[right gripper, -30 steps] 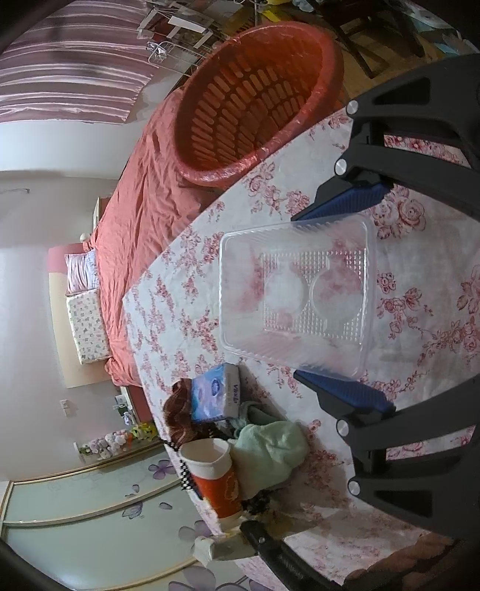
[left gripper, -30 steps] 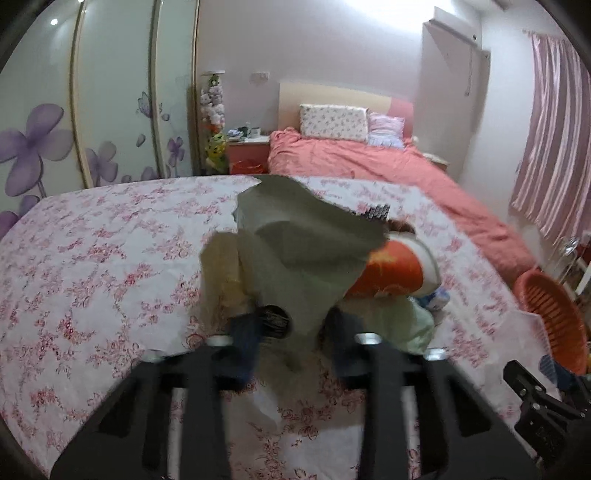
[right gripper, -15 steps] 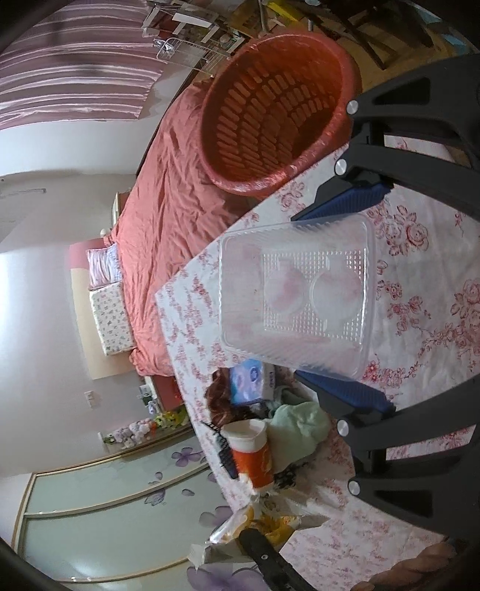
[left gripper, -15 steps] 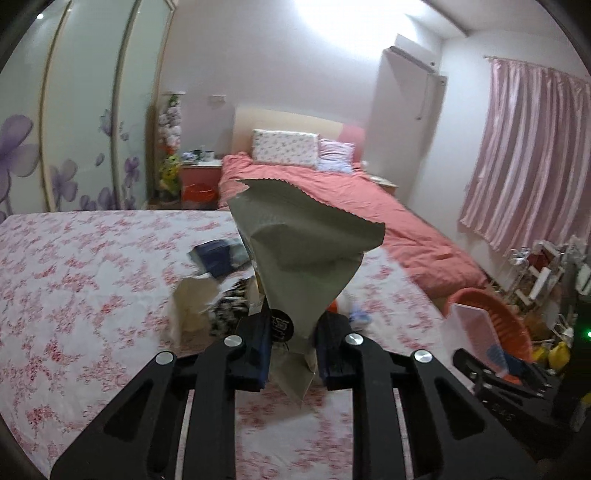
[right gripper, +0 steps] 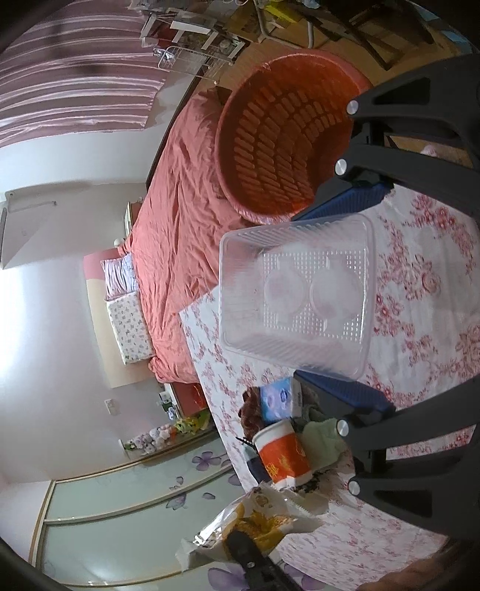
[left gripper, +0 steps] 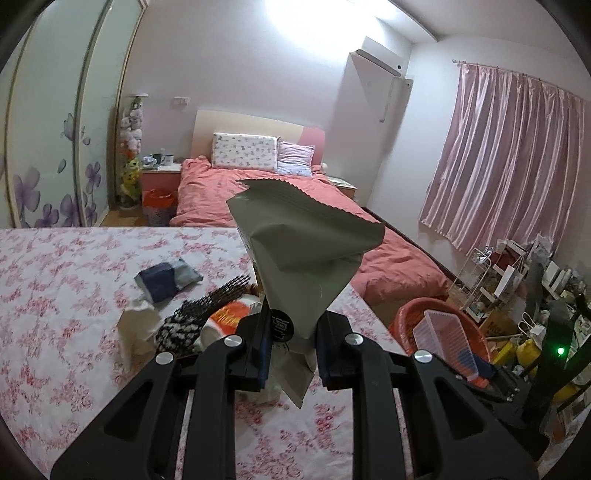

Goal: Collect trash
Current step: 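Carry the paper bag and clear tray with both tools over the orange basket, then open both tools to drop the bag and tray into the orange basket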

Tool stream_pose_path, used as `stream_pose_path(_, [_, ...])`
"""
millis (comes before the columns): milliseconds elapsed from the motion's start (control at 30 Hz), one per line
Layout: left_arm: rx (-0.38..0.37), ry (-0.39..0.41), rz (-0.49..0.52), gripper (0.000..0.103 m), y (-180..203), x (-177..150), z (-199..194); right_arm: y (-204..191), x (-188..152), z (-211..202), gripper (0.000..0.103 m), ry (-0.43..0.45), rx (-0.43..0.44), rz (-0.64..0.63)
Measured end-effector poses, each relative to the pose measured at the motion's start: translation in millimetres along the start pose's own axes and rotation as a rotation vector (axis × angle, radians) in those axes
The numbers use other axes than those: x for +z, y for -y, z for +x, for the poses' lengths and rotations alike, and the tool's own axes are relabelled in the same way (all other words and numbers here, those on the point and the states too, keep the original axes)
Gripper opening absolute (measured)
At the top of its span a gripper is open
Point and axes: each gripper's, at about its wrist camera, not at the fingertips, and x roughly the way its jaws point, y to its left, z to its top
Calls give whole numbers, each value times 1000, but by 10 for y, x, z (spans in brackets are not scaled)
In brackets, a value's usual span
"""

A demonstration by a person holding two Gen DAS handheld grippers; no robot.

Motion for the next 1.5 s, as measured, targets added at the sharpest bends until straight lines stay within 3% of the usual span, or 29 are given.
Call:
stream_pose_path(167, [-47, -7, 38, 20, 252, 31, 62, 228, 108, -31, 74, 24, -27, 24])
stream_pose_path(533, [-250, -87, 124, 20, 1118, -114, 519, 1041, 385, -227, 74, 100, -145, 105])
stream_pose_path(900, [-405, -202, 205, 20, 1851, -311, 1111, 1773, 412, -81, 74, 84, -229, 174])
stream_pose_path(1367, [-446, -321, 260, 20, 2227, -477, 1613, 2291, 407, 238, 74, 60, -207, 257])
stream_pose_path(1433, [-438, -336, 262, 23, 2228, -490, 1669, 2312, 411, 278, 75, 57, -193, 268])
stream_pose_path(1500, [-423, -346, 261, 36, 2242, -495, 1704, 2332, 425, 317, 75, 54, -183, 278])
